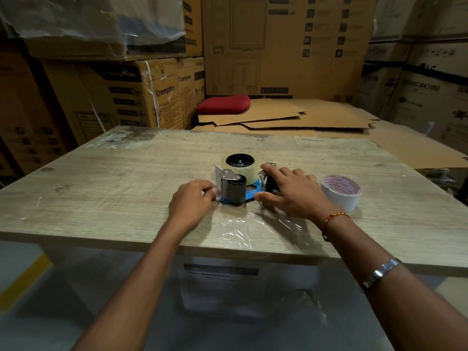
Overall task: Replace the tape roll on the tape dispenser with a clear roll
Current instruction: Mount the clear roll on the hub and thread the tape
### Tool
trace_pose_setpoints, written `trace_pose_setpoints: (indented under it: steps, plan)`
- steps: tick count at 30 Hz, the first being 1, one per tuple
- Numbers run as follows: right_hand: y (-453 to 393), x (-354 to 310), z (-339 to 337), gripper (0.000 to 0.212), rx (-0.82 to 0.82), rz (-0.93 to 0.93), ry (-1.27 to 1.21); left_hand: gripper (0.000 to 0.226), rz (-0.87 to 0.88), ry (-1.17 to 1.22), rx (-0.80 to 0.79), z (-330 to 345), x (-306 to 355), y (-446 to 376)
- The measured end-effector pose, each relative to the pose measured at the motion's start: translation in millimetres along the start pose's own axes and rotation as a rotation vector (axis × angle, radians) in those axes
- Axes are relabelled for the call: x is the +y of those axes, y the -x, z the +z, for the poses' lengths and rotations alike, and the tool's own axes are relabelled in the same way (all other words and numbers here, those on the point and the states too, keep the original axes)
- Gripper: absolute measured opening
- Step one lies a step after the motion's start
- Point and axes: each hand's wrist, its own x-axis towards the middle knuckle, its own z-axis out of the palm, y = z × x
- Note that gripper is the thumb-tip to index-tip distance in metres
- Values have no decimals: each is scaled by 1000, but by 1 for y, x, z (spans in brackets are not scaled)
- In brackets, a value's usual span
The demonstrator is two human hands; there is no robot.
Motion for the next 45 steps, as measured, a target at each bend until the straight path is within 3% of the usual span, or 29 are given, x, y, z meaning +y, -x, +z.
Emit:
trace_pose_setpoints:
  steps: [6, 16, 29, 36, 45]
  plan:
    - [-3, 2, -5, 85, -66, -3, -21, 16, 6, 218, -77, 0, -5, -3]
    - [-7, 10, -23, 76, -238, -23, -150, 23, 20, 366, -146, -1, -11, -6]
    - [-6, 9, -17, 73, -147, -26, -122, 22, 24, 484, -252, -3, -16, -16]
    - [-8, -3, 1, 90, 85, 33, -38, 21, 1, 526, -286, -5, -18, -18]
    - [-17, 6, -1, 60, 118, -34, -96, 19, -15, 566, -326, -5, -25, -21]
